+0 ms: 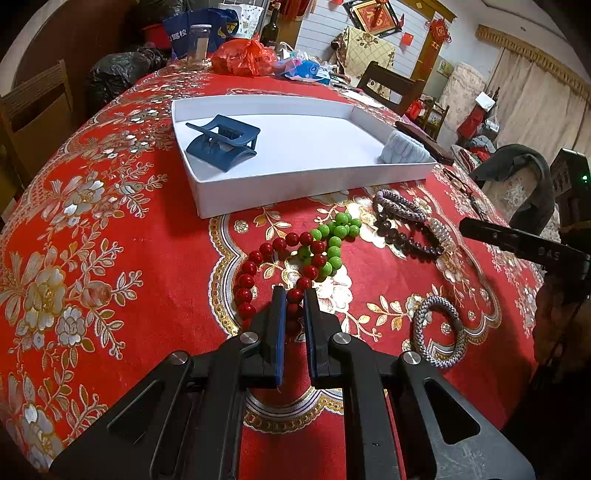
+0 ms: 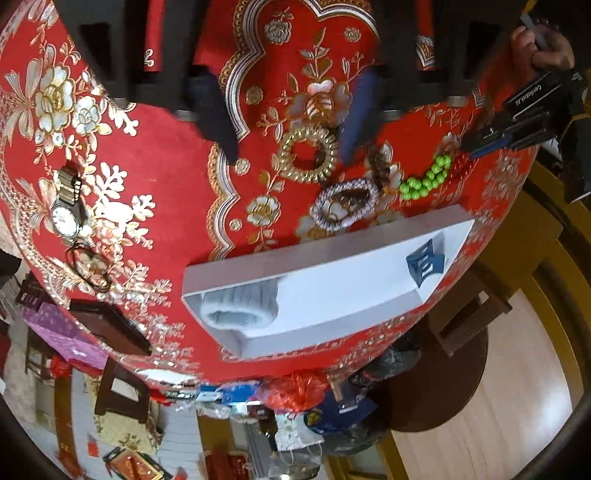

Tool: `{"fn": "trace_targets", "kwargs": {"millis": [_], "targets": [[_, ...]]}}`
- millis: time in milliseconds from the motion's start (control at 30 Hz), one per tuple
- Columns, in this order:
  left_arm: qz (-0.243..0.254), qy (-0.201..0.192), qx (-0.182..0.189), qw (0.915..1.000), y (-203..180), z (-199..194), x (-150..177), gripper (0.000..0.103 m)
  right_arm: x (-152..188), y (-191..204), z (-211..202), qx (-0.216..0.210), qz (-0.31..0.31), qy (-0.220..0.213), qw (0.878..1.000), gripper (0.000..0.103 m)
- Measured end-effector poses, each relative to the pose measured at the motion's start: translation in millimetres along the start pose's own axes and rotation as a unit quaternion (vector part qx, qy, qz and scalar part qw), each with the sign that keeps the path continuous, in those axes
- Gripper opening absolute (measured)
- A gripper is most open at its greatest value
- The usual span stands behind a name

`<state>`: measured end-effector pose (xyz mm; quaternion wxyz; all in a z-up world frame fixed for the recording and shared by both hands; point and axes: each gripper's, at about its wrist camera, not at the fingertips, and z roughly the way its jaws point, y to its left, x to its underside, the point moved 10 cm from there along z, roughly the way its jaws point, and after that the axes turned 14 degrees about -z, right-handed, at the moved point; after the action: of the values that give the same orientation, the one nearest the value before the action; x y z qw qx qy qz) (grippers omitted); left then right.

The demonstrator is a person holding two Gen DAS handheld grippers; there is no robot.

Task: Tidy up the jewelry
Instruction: 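Lift the red bracelet with the left tool while the right tool carries the hair tie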

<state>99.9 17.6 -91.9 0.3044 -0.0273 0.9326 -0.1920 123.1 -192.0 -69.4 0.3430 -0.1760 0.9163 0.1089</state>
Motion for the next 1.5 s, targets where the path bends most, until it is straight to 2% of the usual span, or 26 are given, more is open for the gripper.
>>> {"fn": "trace_targets", "kwargs": {"millis": [67, 200, 367, 467, 533, 567, 633, 700, 800, 1067, 1167, 1333, 1500], "targets": [[0.000, 0.000, 0.000, 1.0000, 0, 0, 0, 0.008, -1, 4, 2, -0.010, -0.005, -0.001, 1.000, 0.059], [0.000, 0.000, 0.000, 1.0000, 0, 0, 0, 0.008, 4, 11, 24, -0.022, -0.017, 0.026, 0.999, 0.059], [-0.002, 0.000, 0.001, 1.0000, 0, 0, 0, 0.008, 3, 16, 32, -0.012, -0.054, 0.021, 0.998, 0.059], [-0.002, 0.000, 0.001, 1.0000, 0, 0, 0, 0.008, 2, 13, 33, -0.005, -0.057, 0.018, 0.998, 0.051], [-0.002, 0.000, 0.001, 1.0000, 0, 0, 0, 0.008, 3, 7, 32, -0.001, -0.051, 0.015, 0.999, 0.038], [-0.002, 0.000, 0.001, 1.0000, 0, 0, 0, 0.008, 3, 6, 31, -0.002, -0.049, 0.015, 0.999, 0.038], [-0.002, 0.000, 0.001, 1.0000, 0, 0, 0, 0.008, 3, 9, 30, 0.001, -0.061, 0.017, 0.998, 0.028], [-0.002, 0.000, 0.001, 1.0000, 0, 0, 0, 0.008, 3, 12, 29, 0.003, -0.066, 0.017, 0.998, 0.025], [-0.002, 0.000, 0.001, 1.0000, 0, 0, 0, 0.008, 2, 13, 23, 0.011, -0.068, 0.012, 0.998, 0.025], [-0.005, -0.006, -0.007, 0.9999, 2, -2, -1, 0.008, -12, 17, -9, 0.004, -0.057, -0.038, 0.998, 0.024], [-0.020, -0.009, 0.002, 0.9998, 1, -11, -6, 0.008, -15, 16, -13, 0.006, -0.052, -0.044, 0.998, 0.024], [0.000, -0.037, 0.025, 0.9990, -22, -41, -27, 0.008, -19, 14, -20, -0.003, -0.038, -0.057, 0.998, 0.024], [-0.010, -0.050, 0.051, 0.9974, -36, -57, -45, 0.008, -23, 14, -23, -0.007, -0.029, -0.060, 0.998, 0.024]]}}
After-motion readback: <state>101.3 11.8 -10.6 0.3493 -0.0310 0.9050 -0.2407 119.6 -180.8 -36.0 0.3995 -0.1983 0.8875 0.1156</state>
